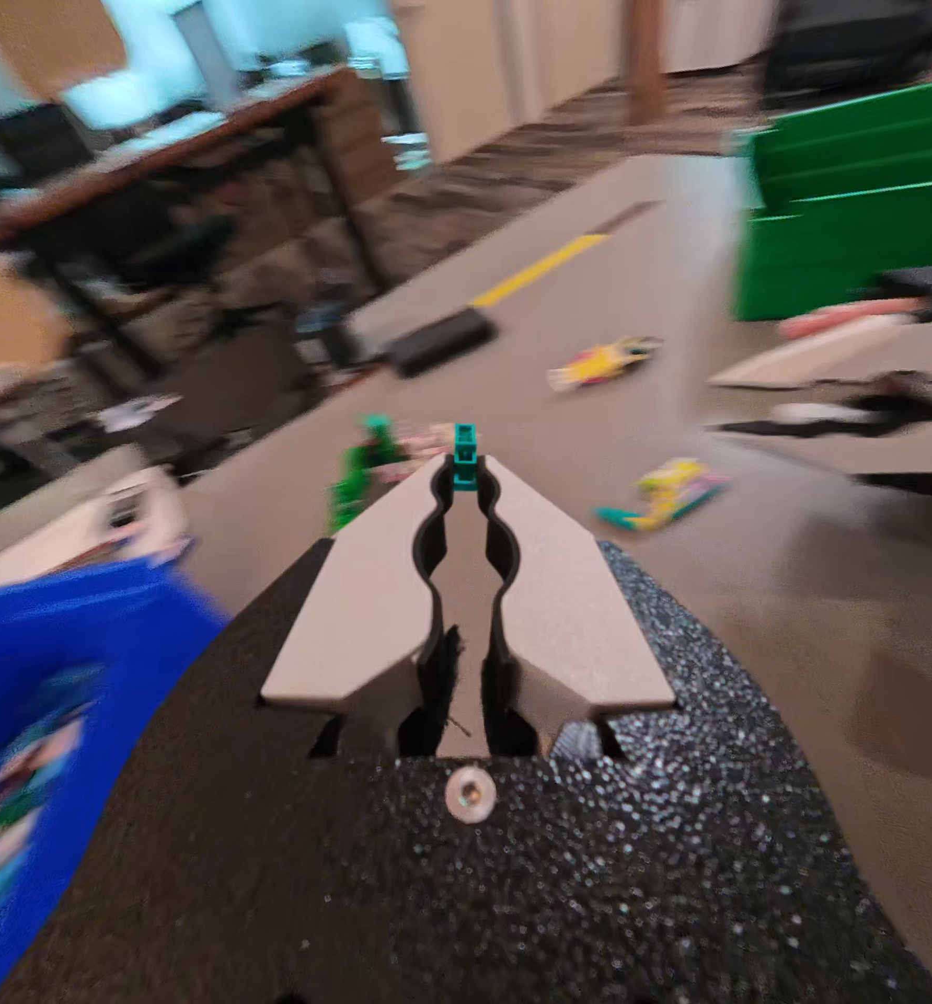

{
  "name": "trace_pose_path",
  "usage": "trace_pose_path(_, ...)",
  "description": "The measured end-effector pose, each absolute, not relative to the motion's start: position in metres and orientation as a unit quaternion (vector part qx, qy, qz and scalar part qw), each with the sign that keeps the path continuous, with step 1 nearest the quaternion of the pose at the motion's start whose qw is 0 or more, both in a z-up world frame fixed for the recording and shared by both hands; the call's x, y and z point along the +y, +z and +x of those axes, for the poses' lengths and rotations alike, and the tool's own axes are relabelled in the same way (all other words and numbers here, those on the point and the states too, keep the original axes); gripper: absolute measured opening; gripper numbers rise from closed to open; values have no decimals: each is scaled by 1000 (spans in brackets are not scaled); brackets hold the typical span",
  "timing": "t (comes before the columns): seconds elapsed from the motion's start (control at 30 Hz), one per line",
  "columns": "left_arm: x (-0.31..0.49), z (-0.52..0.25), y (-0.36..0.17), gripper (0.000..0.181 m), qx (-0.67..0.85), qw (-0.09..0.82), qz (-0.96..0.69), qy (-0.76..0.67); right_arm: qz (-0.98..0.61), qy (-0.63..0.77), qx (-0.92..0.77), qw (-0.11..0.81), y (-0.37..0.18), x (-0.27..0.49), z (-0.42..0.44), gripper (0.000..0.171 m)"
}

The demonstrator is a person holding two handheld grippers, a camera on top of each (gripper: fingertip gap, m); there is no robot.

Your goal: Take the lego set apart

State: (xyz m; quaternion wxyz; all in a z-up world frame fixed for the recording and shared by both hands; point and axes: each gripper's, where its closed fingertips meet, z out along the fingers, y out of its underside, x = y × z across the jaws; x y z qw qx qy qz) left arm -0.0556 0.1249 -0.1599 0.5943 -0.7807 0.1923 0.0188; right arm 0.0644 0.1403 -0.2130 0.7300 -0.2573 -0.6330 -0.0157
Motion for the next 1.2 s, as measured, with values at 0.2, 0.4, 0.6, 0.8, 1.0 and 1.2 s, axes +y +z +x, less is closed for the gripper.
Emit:
trace_pose_path(0.2, 99, -279, -133, 6, -8, 531, -798, 283, -275, -2, -628, 727, -213, 142, 64, 16)
trace_pose_path(0.4, 82, -330, -135, 6, -51, 502, -807, 306, -307, 29, -628, 714, -221, 149, 64, 15)
trace_pose_path(0.6, 80, -343, -142, 13, -55, 462, -824, 324, -318, 32, -629, 709, -225, 152, 64, 14)
trace_pose_path(0.8, 80, -350, -146, 18, -62, 446, -831, 325, -315, 32, -632, 707, -226, 151, 63, 13)
trace_pose_path(1.0, 87, -331, -152, 22, -48, 453, -838, 301, -319, 35, -630, 707, -225, 152, 64, 13)
trace_pose_path(1.2, 125, -139, -200, 35, 160, 476, -865, 22, -396, 108, -602, 685, -222, 170, 73, 15)
